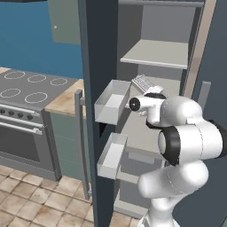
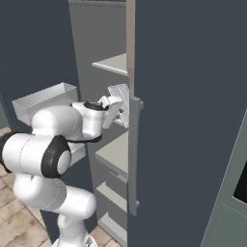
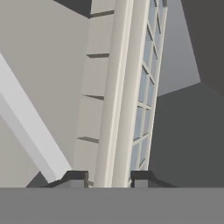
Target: The ice cube tray has been filled with water. Take the tray and place it in the freezer to make ice. Close the freezer door after placing the tray.
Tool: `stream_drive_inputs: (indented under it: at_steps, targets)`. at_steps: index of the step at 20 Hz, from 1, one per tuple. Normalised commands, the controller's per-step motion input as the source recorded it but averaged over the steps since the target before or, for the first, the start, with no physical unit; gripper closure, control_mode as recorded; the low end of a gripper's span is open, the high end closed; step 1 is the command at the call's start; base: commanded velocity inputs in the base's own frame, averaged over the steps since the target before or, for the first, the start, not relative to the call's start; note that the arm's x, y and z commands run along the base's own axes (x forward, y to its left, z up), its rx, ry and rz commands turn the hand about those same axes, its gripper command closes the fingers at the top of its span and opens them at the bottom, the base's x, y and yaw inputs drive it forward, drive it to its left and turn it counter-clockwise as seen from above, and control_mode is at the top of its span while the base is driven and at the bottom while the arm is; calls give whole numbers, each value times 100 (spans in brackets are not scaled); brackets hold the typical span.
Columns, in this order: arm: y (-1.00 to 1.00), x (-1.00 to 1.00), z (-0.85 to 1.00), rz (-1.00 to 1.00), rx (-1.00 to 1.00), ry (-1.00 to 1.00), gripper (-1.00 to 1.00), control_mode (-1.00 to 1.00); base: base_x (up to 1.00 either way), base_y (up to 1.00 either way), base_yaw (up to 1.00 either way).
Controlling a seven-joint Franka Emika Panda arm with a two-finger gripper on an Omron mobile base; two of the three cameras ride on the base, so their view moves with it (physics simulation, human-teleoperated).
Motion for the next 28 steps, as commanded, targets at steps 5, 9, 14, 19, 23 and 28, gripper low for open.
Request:
stream_drive_inputs:
  at_steps: [5, 9, 14, 19, 23, 28]
  targets:
    - [-20, 25, -11, 0, 0, 0, 100, -100, 0, 0, 0]
    - [-18, 28, -9, 0, 0, 0, 100, -100, 0, 0, 0]
    - [-13, 32, -13, 0, -1, 0, 100, -100, 0, 0, 0]
    - [-11, 33, -13, 0, -1, 0, 100, -100, 0, 0, 0]
    - [-11, 33, -14, 0, 0, 0, 100, -100, 0, 0, 0]
    - [-10, 32, -21, 0, -2, 3, 100, -100, 0, 0, 0]
